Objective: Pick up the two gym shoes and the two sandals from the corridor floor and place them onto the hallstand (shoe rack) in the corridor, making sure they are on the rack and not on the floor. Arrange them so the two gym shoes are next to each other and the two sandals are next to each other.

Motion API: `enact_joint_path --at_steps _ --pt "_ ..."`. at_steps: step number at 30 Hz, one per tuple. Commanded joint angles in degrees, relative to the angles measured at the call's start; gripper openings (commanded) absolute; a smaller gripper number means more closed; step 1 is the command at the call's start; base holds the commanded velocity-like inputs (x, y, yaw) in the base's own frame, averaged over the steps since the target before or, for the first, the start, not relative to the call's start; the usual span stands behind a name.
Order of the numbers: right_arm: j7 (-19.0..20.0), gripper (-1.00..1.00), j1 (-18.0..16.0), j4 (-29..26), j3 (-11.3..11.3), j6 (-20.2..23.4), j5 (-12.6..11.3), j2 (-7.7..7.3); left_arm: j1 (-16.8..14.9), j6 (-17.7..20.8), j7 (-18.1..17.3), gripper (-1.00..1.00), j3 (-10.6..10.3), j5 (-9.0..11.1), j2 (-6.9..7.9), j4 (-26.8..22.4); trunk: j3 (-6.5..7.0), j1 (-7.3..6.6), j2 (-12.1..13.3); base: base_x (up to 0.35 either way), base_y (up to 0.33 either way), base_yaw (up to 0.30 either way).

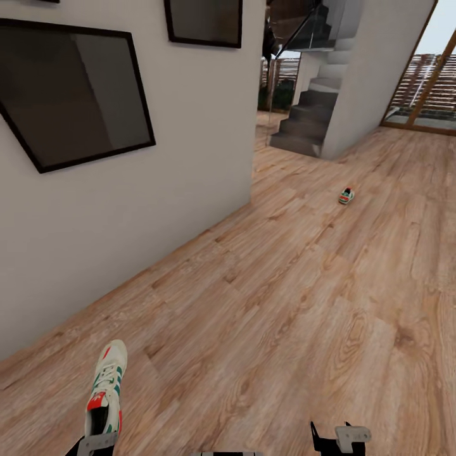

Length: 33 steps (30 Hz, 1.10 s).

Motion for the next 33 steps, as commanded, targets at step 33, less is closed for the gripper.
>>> enact_joint_path --at_steps 33 --pt "-0.2 1.00 0.0 0.0 -0.2 -0.2 0.5 0.03 0.1 -0.3 -0.4 -1.00 0.4 -0.2 -0.08 -0.1 4.81 -3.09 5.6 0.137 0.000 -0.200"
